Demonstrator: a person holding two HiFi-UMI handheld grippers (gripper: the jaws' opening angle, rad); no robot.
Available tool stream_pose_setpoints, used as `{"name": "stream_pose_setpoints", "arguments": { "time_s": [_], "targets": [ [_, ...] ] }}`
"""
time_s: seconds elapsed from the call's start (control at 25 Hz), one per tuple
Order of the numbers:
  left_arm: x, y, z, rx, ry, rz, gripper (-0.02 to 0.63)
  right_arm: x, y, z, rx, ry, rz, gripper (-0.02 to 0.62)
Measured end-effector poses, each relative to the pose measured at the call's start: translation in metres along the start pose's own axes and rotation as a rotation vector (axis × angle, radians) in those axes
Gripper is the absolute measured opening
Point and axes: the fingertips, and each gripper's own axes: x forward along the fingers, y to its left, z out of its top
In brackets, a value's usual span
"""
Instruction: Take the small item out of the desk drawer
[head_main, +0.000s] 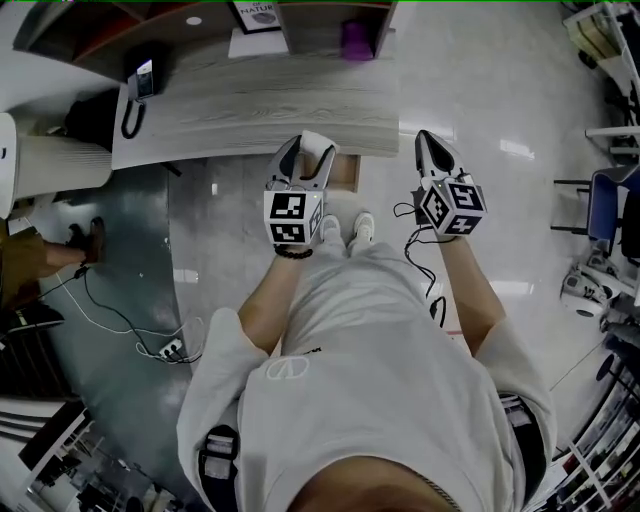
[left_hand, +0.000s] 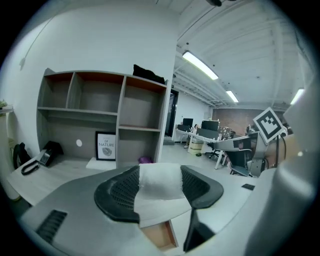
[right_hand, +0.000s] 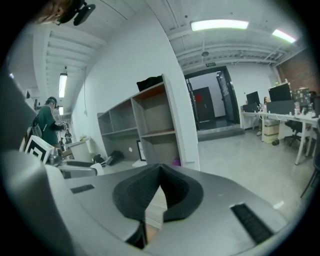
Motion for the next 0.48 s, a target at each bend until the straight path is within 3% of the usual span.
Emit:
{"name": "stream_pose_setpoints", "arguments": {
  "time_s": [0.2, 0.48],
  "targets": [
    [-0.021, 0.013, 0.053, 0.102, -0.108, 0.028, 0.255, -0.025, -0.009, 0.043, -0.01, -0.062, -0.02, 0.002],
    [-0.053, 0.032, 0.121, 0.112, -0.268, 0.013, 0.255, -0.06, -0.03, 0.098, -0.02, -0.145, -0.078, 0.002]
  ]
}}
